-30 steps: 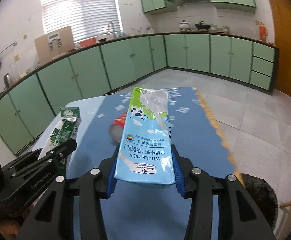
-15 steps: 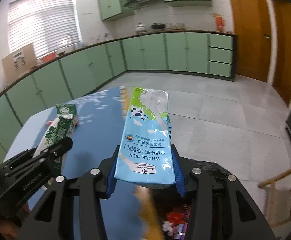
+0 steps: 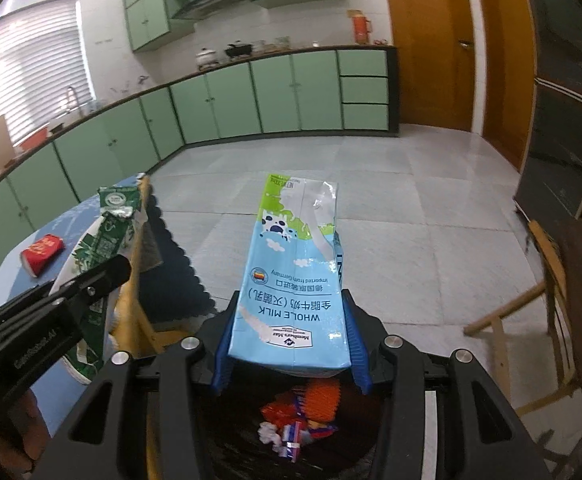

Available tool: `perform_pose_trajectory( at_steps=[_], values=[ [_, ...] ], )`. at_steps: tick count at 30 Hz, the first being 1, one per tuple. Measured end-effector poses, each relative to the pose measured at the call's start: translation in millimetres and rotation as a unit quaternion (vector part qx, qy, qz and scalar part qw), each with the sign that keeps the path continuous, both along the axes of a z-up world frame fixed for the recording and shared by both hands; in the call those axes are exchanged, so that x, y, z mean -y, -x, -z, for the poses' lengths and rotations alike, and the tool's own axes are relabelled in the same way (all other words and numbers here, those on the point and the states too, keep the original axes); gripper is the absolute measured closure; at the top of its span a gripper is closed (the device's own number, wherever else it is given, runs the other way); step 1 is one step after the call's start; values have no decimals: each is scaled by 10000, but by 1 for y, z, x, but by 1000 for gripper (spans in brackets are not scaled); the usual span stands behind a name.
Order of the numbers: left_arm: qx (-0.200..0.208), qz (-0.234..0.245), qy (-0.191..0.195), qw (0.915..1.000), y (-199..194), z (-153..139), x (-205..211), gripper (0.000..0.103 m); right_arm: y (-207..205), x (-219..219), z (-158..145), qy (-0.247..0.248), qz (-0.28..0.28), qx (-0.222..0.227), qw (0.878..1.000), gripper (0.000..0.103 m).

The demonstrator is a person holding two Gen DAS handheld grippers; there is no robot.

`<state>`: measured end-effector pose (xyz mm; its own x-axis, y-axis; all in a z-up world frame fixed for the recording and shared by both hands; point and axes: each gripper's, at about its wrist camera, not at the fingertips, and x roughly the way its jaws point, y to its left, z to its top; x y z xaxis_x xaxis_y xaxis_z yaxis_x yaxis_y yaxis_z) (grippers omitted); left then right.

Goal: Collect trash
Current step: 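Carry the milk bag and carton over the bin and release both, then move both open tools back over the table toward the red items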

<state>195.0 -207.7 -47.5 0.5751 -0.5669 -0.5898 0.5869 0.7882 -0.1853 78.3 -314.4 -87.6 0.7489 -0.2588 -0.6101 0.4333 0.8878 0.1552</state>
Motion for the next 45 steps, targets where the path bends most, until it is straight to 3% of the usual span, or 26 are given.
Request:
perform_pose_trajectory(
  at_steps=[8,10,12,14,24,30,35,45],
  values=[
    [-158,265,-137,9994,6,10,28,75,14,13,12,-64,188,-207,9996,56],
    [-158,251,-142,9995,8,10,28,74,16,13,13,-43,196,-241,9995,46],
    [-121,222,-143,9996,7,8,27,74,18,15,14,-33,210,-220,9995,44],
    [-106,188,-104,9997,9,5,24,63,16,15,14,-56,207,-216,9995,43],
    [76,-65,151,9998,9,-16,-7,53,16,11,1,16,189,-77,9998,38],
    [356,-593,201,9974,2,-35,-57,49,0,-17,-21,147,-109,229,9996,33],
    [628,-1365,35,9886,-10,-45,-123,47,-29,-59,-40,207,-539,499,9971,32],
    [683,-2848,-386,9554,-28,-47,-265,46,-104,-186,-64,371,-1712,753,9817,31]
  ],
)
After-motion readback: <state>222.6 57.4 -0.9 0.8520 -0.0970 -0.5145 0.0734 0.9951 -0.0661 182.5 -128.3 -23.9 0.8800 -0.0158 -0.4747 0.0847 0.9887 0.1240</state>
